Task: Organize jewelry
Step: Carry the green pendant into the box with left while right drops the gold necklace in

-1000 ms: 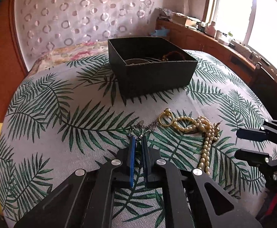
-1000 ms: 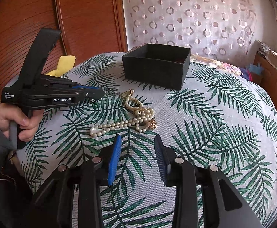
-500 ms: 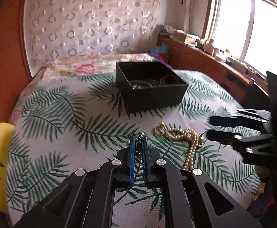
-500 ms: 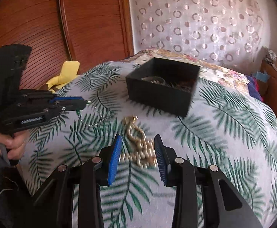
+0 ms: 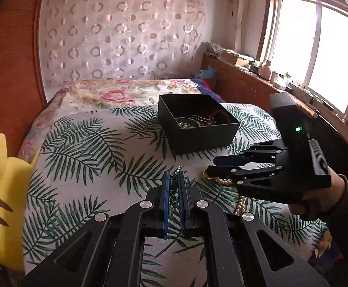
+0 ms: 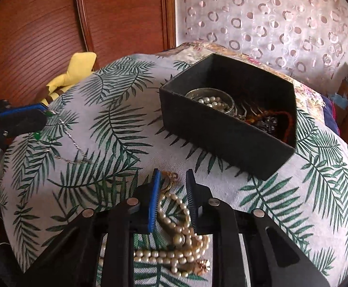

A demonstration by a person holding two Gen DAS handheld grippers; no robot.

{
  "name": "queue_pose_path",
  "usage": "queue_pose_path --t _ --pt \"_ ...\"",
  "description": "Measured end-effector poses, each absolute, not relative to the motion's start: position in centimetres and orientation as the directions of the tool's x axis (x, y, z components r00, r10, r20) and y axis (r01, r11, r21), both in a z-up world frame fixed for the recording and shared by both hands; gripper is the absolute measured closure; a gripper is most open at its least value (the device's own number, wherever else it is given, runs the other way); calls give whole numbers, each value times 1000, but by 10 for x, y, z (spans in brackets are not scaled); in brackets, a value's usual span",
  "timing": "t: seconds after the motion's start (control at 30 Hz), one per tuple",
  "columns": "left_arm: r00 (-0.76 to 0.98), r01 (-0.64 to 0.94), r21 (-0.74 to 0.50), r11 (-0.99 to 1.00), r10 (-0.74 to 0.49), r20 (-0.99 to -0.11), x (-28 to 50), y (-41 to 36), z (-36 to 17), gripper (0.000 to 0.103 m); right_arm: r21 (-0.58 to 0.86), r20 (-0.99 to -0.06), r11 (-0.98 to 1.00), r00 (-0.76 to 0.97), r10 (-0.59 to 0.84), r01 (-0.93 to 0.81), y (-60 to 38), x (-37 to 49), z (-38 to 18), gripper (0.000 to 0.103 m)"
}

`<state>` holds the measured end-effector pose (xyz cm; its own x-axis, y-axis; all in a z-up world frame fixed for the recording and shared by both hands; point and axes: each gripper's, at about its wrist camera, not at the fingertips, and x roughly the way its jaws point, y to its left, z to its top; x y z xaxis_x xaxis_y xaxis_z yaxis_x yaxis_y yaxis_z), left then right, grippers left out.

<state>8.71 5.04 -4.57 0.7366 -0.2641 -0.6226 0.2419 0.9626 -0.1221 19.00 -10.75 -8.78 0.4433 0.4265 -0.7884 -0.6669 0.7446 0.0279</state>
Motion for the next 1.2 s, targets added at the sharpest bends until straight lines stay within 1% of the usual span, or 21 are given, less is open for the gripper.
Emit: queue_pose_path --t 0.07,0.17,0.4,0.57,0.73,0.97,1.2 --pt "737 241 -121 963 -262 -622 87 51 -46 97 19 -788 743 448 423 -669 -105 190 -88 89" --pt "738 241 -117 963 -261 -622 87 52 -45 97 21 -783 735 446 433 -678 -105 190 -85 92" --pt "753 249 -106 963 -261 -604 97 48 -31 97 23 -739 741 488 464 -671 -118 181 -61 92" --pt "769 254 -98 962 -262 -583 108 46 -15 97 25 -696 748 526 489 -663 -132 180 -34 92" --pt "783 260 -80 962 -259 -565 120 40 -1 97 16 -663 763 565 492 -646 -146 184 -14 92" --pt "790 286 -69 956 -276 -547 143 26 12 97 20 -630 770 590 505 -637 -160 198 -3 92" --pt "781 307 -59 950 -287 -554 178 8 16 97 28 -620 775 598 509 -631 -166 227 -7 92"
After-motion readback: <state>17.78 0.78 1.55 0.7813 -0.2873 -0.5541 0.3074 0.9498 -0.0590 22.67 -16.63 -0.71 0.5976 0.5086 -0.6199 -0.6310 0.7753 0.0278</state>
